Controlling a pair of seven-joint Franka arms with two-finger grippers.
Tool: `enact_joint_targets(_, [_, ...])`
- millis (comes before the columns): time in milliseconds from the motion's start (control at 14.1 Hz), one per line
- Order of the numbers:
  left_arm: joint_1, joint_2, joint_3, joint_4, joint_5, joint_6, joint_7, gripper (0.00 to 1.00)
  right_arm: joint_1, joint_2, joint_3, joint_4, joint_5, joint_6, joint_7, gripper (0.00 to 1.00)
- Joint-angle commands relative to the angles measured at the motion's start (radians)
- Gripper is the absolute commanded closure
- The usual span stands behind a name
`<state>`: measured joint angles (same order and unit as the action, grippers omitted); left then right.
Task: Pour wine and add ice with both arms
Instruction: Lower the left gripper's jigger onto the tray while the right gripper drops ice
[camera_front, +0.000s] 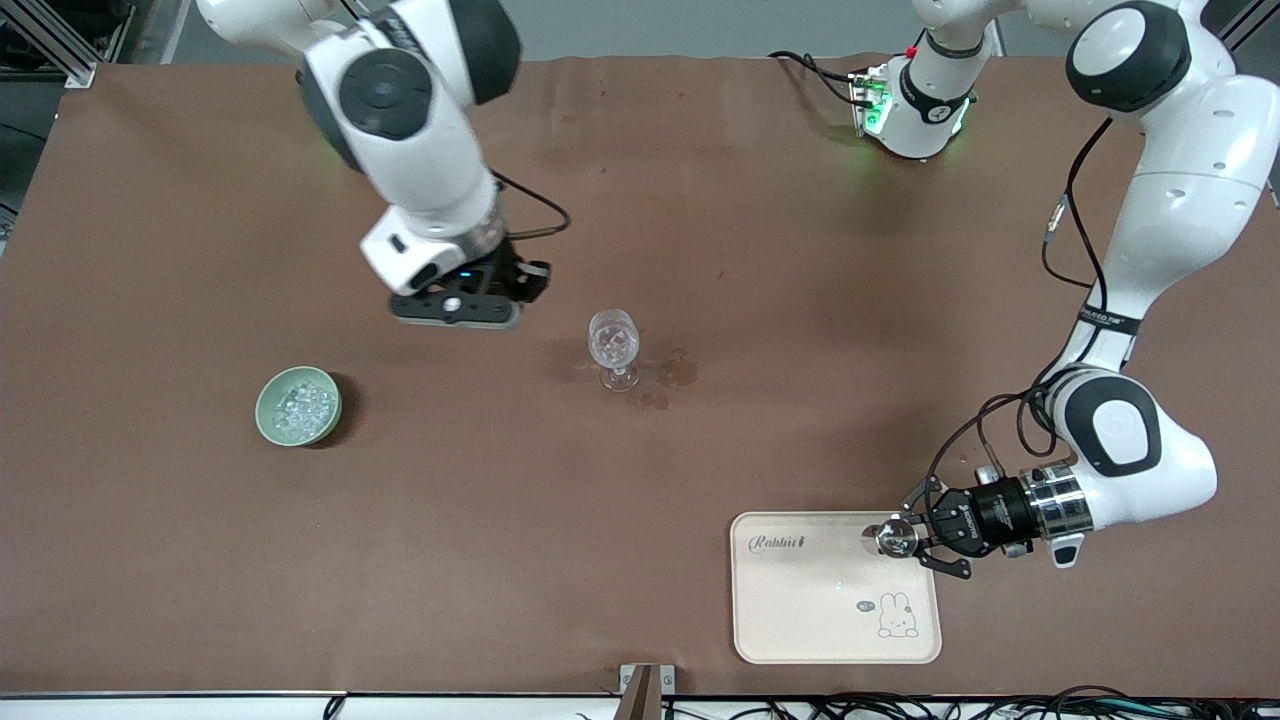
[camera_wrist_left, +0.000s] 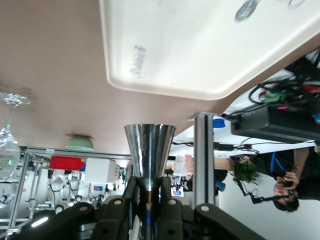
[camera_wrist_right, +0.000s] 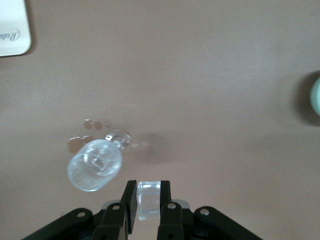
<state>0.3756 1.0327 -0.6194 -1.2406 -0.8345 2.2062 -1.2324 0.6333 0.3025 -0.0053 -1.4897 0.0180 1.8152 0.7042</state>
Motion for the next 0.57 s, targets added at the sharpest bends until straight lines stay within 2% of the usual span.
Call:
enact_joint_targets(0, [-0.007,0.076,0.000,0.046,-0.075,0.029,0.079,0.99,0.077,0.116,-0.013,0.138,-0.061,-0.020,0.085,0.97])
enact_joint_targets(285, [-0.003,0.135,0.007,0.049,-0.104,0.036,0.198,0.99,0.156,0.178,-0.015,0.138,-0.092,0.033,0.115,0.96])
enact_joint_targets(498, [-0.004,0.156,0.018,0.055,-0.106,0.047,0.220,0.99,0.190,0.211,-0.013,0.135,-0.153,0.062,0.120,0.96])
